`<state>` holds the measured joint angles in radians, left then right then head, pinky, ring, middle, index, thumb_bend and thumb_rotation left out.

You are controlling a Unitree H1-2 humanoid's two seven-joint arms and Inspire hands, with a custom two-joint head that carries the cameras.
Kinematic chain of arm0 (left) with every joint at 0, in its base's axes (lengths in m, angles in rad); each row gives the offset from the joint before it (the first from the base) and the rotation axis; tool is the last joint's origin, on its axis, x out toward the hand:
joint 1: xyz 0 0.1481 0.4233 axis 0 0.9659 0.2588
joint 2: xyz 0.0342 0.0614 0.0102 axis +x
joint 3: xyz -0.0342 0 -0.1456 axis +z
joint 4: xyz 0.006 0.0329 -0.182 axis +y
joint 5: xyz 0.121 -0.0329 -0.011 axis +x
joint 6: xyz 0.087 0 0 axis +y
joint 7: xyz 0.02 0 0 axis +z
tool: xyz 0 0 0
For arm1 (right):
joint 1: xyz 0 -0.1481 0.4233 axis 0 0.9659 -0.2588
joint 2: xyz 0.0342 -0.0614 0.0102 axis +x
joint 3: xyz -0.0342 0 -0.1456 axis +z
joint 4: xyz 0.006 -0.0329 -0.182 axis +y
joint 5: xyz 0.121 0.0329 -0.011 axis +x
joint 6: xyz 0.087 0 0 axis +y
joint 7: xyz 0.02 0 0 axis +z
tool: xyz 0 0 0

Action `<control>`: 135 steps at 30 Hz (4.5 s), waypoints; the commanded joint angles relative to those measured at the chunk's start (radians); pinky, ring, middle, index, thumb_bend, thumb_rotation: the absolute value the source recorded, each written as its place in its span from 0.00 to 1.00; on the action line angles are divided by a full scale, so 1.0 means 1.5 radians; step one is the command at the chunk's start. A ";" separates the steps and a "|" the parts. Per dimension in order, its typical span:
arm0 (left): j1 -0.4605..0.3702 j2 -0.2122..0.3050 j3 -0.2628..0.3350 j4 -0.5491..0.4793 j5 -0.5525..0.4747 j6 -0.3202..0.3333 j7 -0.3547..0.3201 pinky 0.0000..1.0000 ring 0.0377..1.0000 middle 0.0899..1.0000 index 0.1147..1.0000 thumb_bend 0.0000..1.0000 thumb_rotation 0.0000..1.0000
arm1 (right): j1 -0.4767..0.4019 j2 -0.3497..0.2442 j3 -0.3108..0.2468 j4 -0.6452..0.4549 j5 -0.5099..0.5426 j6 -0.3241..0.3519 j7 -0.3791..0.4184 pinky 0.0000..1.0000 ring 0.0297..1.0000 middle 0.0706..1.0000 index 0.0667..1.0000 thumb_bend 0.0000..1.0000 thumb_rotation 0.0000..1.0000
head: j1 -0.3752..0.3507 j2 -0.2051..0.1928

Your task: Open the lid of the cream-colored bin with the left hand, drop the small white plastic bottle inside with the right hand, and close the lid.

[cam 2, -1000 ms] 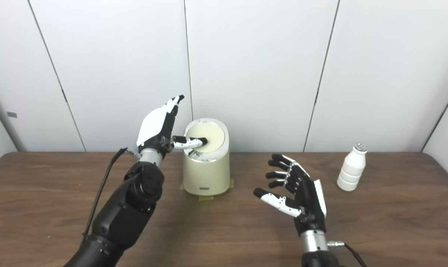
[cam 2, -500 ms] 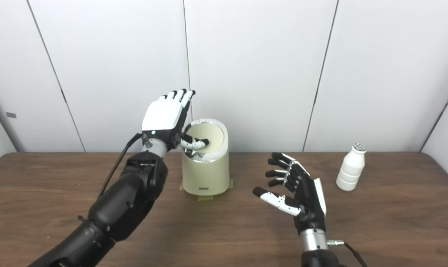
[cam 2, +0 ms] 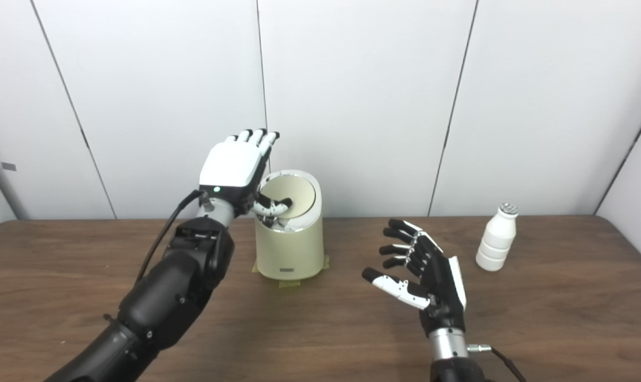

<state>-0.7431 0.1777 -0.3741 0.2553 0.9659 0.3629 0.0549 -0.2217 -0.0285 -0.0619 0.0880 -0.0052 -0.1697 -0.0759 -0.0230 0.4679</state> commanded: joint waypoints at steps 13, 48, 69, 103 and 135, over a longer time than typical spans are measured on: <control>0.215 -0.110 0.264 -0.229 -0.463 -0.175 0.057 0.68 0.78 0.82 0.86 0.73 0.35 | -0.035 -0.011 -0.007 0.010 0.003 -0.032 0.000 0.48 0.58 0.70 0.70 0.65 0.14 | 0.010 0.000; 0.373 -0.001 0.293 -0.156 -0.608 -0.323 -0.047 0.65 0.72 0.76 0.80 0.61 0.16 | -0.202 -0.301 -0.012 -0.085 -0.370 0.102 0.004 0.67 0.76 0.81 0.80 0.81 0.24 | -0.222 -0.076; 0.374 0.009 0.306 -0.166 -0.631 -0.319 -0.066 0.59 0.72 0.77 0.80 0.59 0.18 | -0.206 -0.353 -0.125 0.106 -0.067 0.210 0.122 0.90 0.97 1.00 1.00 0.93 0.34 | -0.257 -0.073; 0.380 0.015 0.300 -0.215 -0.626 -0.278 -0.080 0.60 0.71 0.77 0.79 0.57 0.13 | -0.159 -0.300 -0.109 0.236 -0.020 0.147 0.062 0.85 0.87 0.90 0.94 0.81 0.12 | -0.258 -0.049; 0.382 0.011 0.291 -0.239 -0.619 -0.254 -0.092 0.57 0.69 0.75 0.78 0.53 0.00 | -0.217 -0.256 -0.106 0.374 -0.003 0.014 -0.026 0.36 0.38 0.46 0.49 0.52 0.00 | -0.248 -0.033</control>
<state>-0.1443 0.1850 0.0640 -0.0689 0.0359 -0.0043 -0.0851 -0.4977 -0.3841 -0.2212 0.6630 -0.0002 -0.1050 -0.1007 -0.3942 0.4172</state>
